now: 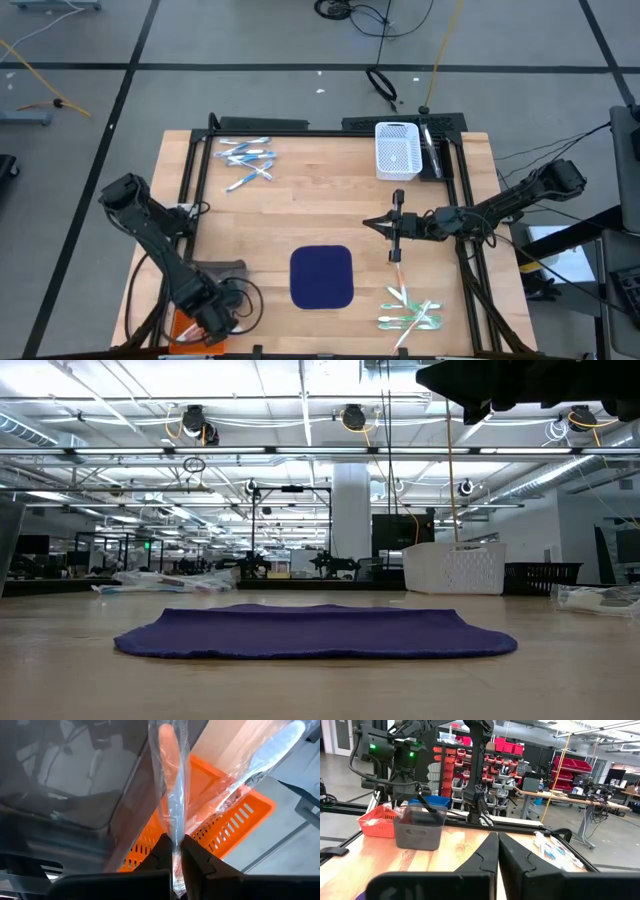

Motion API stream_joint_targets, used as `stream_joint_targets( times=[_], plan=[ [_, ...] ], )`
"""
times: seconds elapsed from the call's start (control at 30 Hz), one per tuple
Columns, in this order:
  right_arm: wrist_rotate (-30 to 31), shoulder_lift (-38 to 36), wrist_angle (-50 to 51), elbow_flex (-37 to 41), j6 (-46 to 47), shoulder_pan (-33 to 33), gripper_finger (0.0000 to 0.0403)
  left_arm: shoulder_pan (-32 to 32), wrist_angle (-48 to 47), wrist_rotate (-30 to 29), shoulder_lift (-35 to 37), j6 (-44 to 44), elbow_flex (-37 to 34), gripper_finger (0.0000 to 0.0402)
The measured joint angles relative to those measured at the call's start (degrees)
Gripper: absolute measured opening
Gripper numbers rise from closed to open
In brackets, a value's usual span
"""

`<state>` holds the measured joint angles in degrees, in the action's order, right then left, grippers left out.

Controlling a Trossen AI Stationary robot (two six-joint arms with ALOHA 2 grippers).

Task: Pick & Place Toothbrushes
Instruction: Put the orange toothbrush into the orange basket, then put the blue toothbrush into the white bin

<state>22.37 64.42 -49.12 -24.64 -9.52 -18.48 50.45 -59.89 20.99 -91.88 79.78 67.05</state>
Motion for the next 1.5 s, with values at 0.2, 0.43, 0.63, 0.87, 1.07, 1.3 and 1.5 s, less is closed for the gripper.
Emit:
stream_joint_targets(
  times=[0.2,0.43,0.63,0.87,1.07,1.3,1.5],
  plan=[
    [0.0,0.0,0.0,0.0,0.02,0.0,0.0002,0.96,0.21,-0.18,0.0,1.64,0.0,0.0006],
    [0.0,0.0,0.81,0.0,0.04,0.0,0.0002,1.82,0.23,-1.03,0.0,2.17,0.0,0.0007],
    [-0.01,0.0,0.87,0.0,0.04,0.0,0.0002,1.84,0.14,-1.31,0.0,4.42,0.0,0.0032],
    [0.0,0.0,1.03,0.0,0.07,0.02,0.0002,2.42,-0.31,-2.64,0.02,5.51,0.0,0.0081],
    [0.0,0.0,1.05,0.0,0.07,0.0,0.0002,3.33,-0.53,-2.62,0.04,7.86,0.0,0.0107],
    [-0.01,0.0,1.04,0.0,0.07,0.02,0.0002,2.64,-0.37,-2.7,0.04,9.08,0.0,0.0123],
    [0.0,0.0,1.03,0.0,0.07,0.0,0.0002,0.56,-0.36,-3.11,0.09,6.66,0.0,0.0112]
  ],
)
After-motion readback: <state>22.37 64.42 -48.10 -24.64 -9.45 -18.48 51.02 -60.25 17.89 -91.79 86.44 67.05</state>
